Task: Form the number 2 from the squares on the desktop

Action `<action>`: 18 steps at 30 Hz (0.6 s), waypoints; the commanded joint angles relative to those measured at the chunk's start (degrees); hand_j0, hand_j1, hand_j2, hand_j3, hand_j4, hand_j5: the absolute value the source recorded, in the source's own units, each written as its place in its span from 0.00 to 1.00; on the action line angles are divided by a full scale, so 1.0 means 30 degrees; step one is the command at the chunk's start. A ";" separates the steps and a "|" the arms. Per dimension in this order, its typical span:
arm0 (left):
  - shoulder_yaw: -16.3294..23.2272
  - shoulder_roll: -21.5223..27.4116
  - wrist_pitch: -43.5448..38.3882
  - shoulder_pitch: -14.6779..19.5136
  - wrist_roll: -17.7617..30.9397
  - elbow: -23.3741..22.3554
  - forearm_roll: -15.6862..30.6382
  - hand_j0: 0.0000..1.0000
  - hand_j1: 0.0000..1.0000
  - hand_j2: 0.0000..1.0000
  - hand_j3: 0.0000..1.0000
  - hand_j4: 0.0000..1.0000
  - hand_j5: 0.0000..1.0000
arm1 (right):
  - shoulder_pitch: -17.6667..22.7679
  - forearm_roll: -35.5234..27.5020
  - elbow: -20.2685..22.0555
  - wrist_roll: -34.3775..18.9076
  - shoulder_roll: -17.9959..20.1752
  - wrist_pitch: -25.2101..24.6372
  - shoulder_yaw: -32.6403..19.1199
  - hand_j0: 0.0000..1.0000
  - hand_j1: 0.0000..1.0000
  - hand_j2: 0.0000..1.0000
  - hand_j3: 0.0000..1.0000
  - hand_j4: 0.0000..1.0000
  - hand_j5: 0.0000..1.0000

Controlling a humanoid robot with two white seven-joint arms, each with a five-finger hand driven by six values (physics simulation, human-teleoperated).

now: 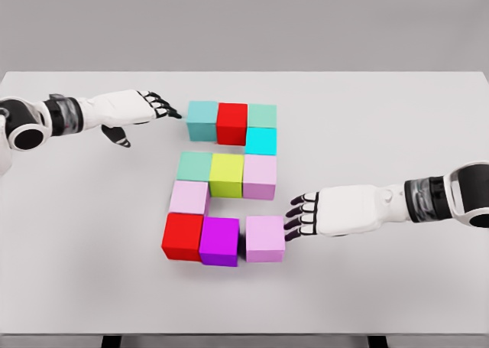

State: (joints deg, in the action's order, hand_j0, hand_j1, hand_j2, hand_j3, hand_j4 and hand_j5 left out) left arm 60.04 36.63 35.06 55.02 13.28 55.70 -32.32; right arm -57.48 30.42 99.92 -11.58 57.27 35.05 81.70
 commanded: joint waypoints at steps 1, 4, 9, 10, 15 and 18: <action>-0.0033 -0.0051 -0.0021 0.0000 -0.0002 0.0038 0.0108 1.00 1.00 1.00 1.00 1.00 1.00 | 0.0000 -0.0178 0.0033 -0.0125 -0.0018 -0.0016 -0.0018 1.00 1.00 1.00 1.00 1.00 1.00; -0.0033 -0.0051 -0.0021 0.0000 -0.0002 0.0009 0.0108 1.00 1.00 1.00 1.00 1.00 1.00 | 0.0000 -0.0149 0.0033 -0.0154 -0.0135 -0.0016 -0.0018 1.00 1.00 1.00 1.00 1.00 1.00; -0.0091 -0.0022 -0.0021 0.0000 -0.0002 -0.0050 0.0108 1.00 1.00 1.00 1.00 1.00 1.00 | 0.0000 -0.0149 0.0033 -0.0154 -0.0136 -0.0016 -0.0018 1.00 1.00 1.00 1.00 1.00 1.00; -0.0121 0.0008 -0.0021 0.0000 -0.0002 -0.0021 0.0108 1.00 1.00 1.00 1.00 1.00 1.00 | 0.0000 -0.0149 0.0033 -0.0154 -0.0107 -0.0016 -0.0018 1.00 1.00 1.00 1.00 1.00 1.00; -0.0209 0.0154 -0.0021 0.0000 -0.0002 -0.0021 0.0225 1.00 1.00 1.00 1.00 1.00 1.00 | 0.0000 -0.0032 -0.1313 -0.0154 -0.0106 -0.0016 -0.1189 1.00 1.00 1.00 1.00 1.00 1.00; -0.0209 0.0154 -0.0021 0.0029 -0.0002 -0.0079 0.0137 1.00 1.00 1.00 1.00 1.00 1.00 | -0.0058 -0.0061 -0.2368 -0.0417 -0.0194 -0.0016 -0.2507 1.00 1.00 1.00 1.00 1.00 1.00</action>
State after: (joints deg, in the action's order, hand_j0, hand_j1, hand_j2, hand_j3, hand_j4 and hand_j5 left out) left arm 59.55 37.00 35.06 55.11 13.30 55.57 -32.08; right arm -57.75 30.52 94.88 -12.43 56.75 35.05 76.58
